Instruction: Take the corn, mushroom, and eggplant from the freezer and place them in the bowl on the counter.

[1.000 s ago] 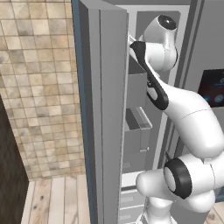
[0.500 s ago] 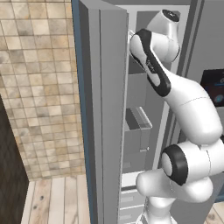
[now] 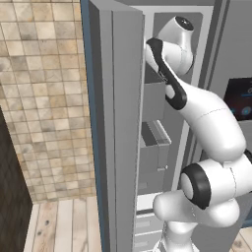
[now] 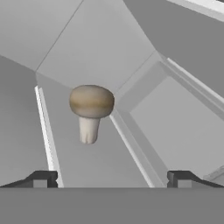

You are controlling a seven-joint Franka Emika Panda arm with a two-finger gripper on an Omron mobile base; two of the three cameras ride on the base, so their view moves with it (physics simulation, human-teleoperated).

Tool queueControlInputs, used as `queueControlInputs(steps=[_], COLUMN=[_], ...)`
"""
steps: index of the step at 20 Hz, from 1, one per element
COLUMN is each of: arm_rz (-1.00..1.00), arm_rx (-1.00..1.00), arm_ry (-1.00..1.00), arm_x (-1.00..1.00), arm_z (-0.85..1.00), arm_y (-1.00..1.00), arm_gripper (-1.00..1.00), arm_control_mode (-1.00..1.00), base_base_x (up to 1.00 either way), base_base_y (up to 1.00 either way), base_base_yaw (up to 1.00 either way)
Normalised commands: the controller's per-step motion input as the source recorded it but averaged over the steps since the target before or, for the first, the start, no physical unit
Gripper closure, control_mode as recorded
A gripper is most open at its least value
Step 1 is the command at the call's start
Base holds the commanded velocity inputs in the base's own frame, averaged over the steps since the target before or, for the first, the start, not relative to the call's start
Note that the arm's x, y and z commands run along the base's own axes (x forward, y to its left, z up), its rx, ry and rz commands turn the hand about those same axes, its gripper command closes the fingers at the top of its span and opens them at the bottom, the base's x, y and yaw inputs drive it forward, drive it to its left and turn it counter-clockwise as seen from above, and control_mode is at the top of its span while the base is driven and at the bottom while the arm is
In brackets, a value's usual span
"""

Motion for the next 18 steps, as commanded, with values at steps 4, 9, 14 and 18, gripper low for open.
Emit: queueControlInputs(steps=[4, 9, 14, 18], arm_rz=[0.0, 0.0, 0.0, 0.0], arm_rx=[0.0, 0.0, 0.0, 0.0], arm_ry=[-0.01, 0.0, 0.0, 0.02], arm_x=[0.22, 0.26, 0.34, 0.37], arm_z=[-0.02, 0.0, 0.0, 0.0], arm_y=[0.0, 0.0, 0.0, 0.0], arm_gripper=[-1.0, -1.0, -1.0, -1.0], arm_control_mode=[-1.0, -1.0, -1.0, -1.0], base_base_x=[0.0, 0.0, 0.0, 0.0], base_base_y=[0.0, 0.0, 0.0, 0.0], base_base_yaw=[0.0, 0.0, 0.0, 0.0])
